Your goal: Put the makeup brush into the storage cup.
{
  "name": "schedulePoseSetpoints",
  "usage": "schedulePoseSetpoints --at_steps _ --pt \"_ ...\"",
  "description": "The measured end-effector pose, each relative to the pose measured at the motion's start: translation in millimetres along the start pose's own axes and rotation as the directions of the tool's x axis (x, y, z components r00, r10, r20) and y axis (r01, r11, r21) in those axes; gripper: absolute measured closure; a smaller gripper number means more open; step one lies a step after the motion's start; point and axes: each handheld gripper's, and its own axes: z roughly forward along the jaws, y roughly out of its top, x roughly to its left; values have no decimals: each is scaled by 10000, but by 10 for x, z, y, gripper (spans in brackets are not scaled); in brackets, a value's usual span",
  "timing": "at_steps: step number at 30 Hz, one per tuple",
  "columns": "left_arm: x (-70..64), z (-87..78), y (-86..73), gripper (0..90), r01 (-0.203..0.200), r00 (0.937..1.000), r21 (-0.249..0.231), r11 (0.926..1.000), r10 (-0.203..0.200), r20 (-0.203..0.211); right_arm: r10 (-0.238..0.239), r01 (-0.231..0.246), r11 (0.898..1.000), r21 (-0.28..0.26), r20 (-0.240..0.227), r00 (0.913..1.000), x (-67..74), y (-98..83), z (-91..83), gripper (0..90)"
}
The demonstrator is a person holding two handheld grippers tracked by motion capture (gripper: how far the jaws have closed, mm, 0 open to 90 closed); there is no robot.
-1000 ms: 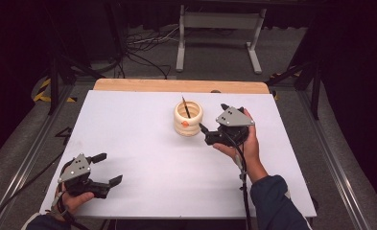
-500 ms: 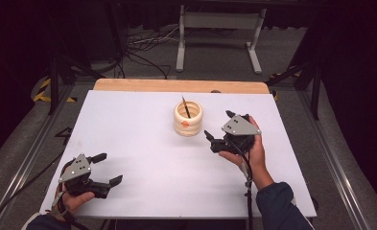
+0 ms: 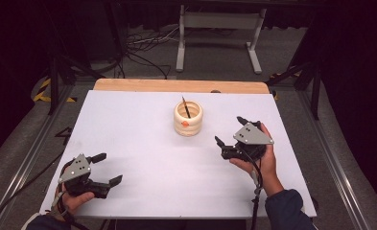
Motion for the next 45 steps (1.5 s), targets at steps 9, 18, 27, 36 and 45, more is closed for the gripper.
schedulePoseSetpoints --at_steps 9,18,27,36,45 --pt "-1 -3 -1 49 -6 10000 13 10000 6 8 32 -31 9999 -103 148 9999 -19 -115 -110 99" --pt "-4 -7 -1 48 -51 10000 36 10000 50 48 -108 108 9999 -9 134 9999 -10 -242 -206 97" --pt "-6 -9 2 47 -160 9999 55 9999 160 -1 -318 316 9994 162 147 9994 27 -363 -276 97" --pt "-19 -22 10 46 -253 9996 -84 9996 252 -96 -323 323 9995 32 68 9995 58 -436 -368 97" --pt "-47 -34 19 44 -526 9983 -183 9985 521 -242 -432 431 9990 105 123 9990 74 -538 -453 97"
